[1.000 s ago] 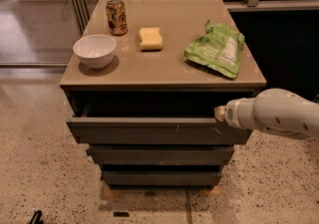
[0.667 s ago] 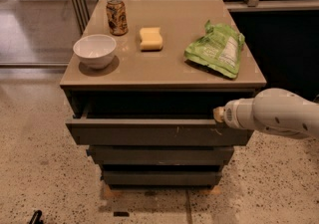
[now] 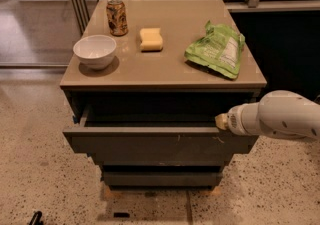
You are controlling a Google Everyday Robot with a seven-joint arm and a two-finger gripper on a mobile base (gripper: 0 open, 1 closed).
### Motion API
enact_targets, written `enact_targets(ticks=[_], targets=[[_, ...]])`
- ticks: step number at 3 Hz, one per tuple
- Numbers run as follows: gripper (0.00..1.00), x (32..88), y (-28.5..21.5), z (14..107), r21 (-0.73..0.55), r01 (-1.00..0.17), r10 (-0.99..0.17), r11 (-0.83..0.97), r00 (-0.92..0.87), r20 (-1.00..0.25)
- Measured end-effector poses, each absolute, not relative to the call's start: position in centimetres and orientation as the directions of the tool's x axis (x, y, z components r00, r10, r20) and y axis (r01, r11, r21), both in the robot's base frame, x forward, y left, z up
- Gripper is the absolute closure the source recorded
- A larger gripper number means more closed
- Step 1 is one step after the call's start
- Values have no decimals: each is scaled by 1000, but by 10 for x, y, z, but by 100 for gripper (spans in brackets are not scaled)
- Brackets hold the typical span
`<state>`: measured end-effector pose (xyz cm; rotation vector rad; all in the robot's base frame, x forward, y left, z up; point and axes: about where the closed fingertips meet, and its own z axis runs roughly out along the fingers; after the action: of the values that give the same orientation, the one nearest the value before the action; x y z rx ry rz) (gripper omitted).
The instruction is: Open top drawer
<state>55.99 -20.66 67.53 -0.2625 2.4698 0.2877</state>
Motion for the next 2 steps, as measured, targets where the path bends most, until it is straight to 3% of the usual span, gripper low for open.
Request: enact_targets(ticks=[1,2], targets=[[100,558,-207,676,141,-259,-122,955,-782,-612],[100,507,-213,682,130,-345,-209,929,-783,-586]])
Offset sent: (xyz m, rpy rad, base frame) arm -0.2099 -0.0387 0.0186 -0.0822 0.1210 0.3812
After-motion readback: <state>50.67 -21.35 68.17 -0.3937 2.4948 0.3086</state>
